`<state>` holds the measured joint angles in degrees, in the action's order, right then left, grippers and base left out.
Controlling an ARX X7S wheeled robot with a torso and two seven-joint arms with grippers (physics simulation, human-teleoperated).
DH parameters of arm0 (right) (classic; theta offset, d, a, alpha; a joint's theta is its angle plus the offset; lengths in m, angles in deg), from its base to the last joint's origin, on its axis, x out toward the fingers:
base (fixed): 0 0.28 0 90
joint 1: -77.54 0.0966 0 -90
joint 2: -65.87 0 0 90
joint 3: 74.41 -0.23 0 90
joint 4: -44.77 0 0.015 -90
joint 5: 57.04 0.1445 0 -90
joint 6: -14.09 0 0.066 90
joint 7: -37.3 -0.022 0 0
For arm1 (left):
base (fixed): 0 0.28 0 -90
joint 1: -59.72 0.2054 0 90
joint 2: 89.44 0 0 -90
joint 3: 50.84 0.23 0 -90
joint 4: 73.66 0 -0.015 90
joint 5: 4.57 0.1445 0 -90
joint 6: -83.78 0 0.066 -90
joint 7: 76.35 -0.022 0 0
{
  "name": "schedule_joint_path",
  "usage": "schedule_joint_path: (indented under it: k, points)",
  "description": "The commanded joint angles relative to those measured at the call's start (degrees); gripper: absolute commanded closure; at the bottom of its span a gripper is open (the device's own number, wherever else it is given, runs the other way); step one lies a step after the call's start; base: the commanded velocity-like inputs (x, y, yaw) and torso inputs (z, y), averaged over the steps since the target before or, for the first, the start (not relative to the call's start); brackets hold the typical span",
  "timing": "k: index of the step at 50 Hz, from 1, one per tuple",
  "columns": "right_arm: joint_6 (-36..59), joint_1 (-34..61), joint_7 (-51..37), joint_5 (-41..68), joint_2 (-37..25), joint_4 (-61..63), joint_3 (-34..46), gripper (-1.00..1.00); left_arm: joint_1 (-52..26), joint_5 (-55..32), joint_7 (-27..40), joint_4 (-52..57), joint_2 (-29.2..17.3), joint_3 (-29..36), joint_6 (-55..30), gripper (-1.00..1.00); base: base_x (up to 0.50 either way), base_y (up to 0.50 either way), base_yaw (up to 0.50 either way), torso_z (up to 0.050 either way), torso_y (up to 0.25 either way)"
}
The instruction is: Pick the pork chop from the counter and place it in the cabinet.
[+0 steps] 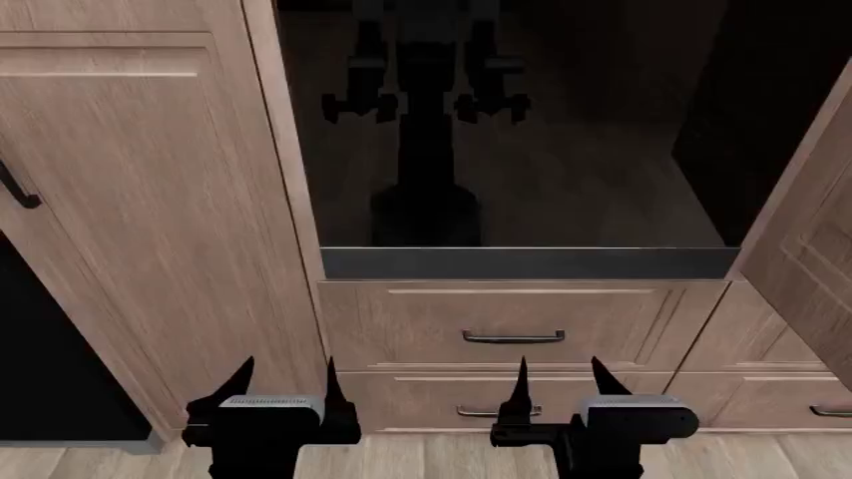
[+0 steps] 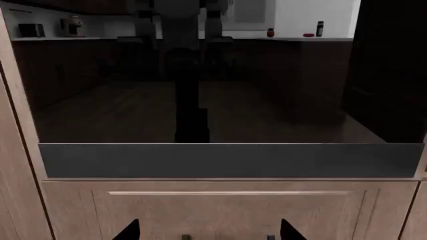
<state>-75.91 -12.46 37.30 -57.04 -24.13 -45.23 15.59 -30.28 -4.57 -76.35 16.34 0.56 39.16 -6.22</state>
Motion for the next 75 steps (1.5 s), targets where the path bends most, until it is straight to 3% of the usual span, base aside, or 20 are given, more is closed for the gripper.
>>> schedule_joint_path:
  k: [1,10,36,75]
  points:
    - [0.38,0.14,-1.18,0.82,-0.94,-0.12,1.03,-1.0,-0.03,-0.83,1.12,-0.15,-0.92,1.02,-0.02,-1.0,0.0,0.0,0.0,0.0,0.0]
    - [1.47,0.71,-1.42,7.62,-2.22,0.67,0.89,-1.0,-0.57,-2.66,3.04,-0.01,-2.41,2.63,-0.33,-1.0,0.0,0.0,0.13,0.0,0.0]
    - [0.64,0.01,-2.43,4.85,-4.84,1.58,8.35,-1.0,-0.81,-6.6,5.27,-1.28,-4.91,3.12,0.29,-1.0,0.0,0.0,0.5,0.0,0.0]
    - [2.15,0.55,-4.11,6.13,-7.07,2.98,12.84,-1.0,-0.35,-8.63,8.14,-0.28,-7.35,4.91,0.34,-1.0,0.0,0.0,0.5,0.0,0.0]
